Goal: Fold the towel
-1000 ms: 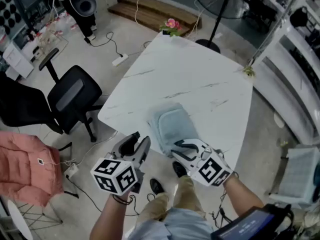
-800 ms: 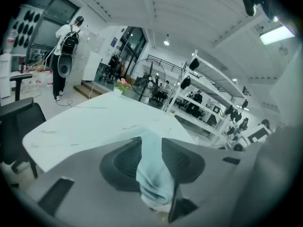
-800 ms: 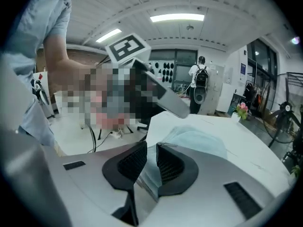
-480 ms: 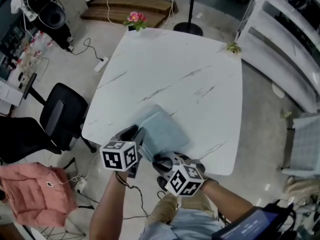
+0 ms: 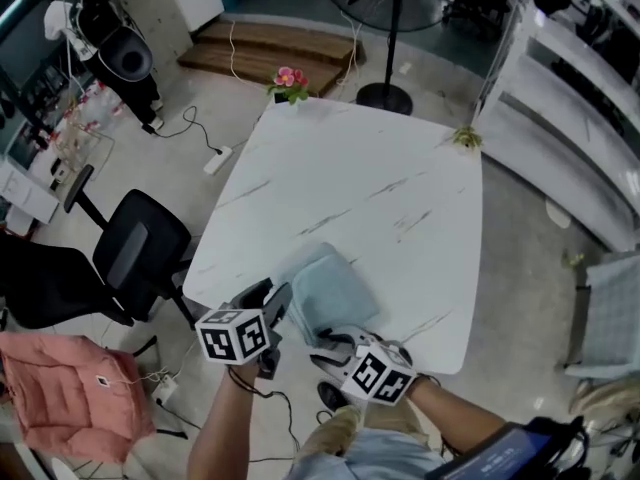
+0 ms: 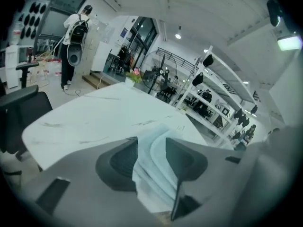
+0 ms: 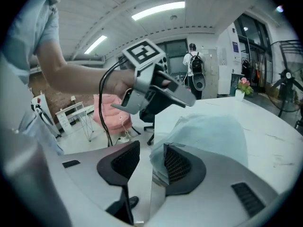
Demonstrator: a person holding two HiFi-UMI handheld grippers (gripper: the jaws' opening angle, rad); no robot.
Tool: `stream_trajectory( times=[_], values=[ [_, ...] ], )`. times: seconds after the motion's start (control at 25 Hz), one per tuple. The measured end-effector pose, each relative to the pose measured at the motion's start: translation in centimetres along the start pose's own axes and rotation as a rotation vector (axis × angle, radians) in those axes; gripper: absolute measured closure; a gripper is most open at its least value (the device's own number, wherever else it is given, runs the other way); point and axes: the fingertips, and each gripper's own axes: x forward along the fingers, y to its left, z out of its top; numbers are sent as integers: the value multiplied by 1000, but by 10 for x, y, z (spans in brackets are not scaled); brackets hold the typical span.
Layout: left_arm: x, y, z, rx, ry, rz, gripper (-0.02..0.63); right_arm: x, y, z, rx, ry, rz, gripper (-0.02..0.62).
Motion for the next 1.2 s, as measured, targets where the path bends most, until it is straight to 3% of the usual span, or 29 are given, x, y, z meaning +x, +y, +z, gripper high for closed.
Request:
stream_trajectory(
  times=[0.16, 0.32, 0.48, 0.64, 0.72, 0.88, 1.04, 1.2],
  values=[
    [-81, 3, 37, -9, -205, 64, 422, -39, -14, 42, 59, -132, -89, 423],
    [-169, -14, 69, 14, -430, 153, 443, -86, -35, 107, 50, -259, -254, 433],
    [-243, -54, 106, 92, -622, 196, 457, -132, -32, 194, -6, -437, -356, 436],
    [-292, -91, 128, 194, -740, 260, 505, -167, -5, 259, -111, -598, -432, 512],
    [-310, -98, 130, 232, -781, 319, 564, -173, 9, 272, -148, -653, -461, 577],
    [-319, -101, 115, 289, -795, 403, 588, -158, 19, 254, -131, -631, -469, 580],
    [-309, -97, 99, 267, -762, 404, 591, -144, 19, 229, -97, -589, -471, 581],
    [-304, -99, 94, 278, -754, 399, 591, -146, 20, 230, -103, -588, -479, 581]
  ],
)
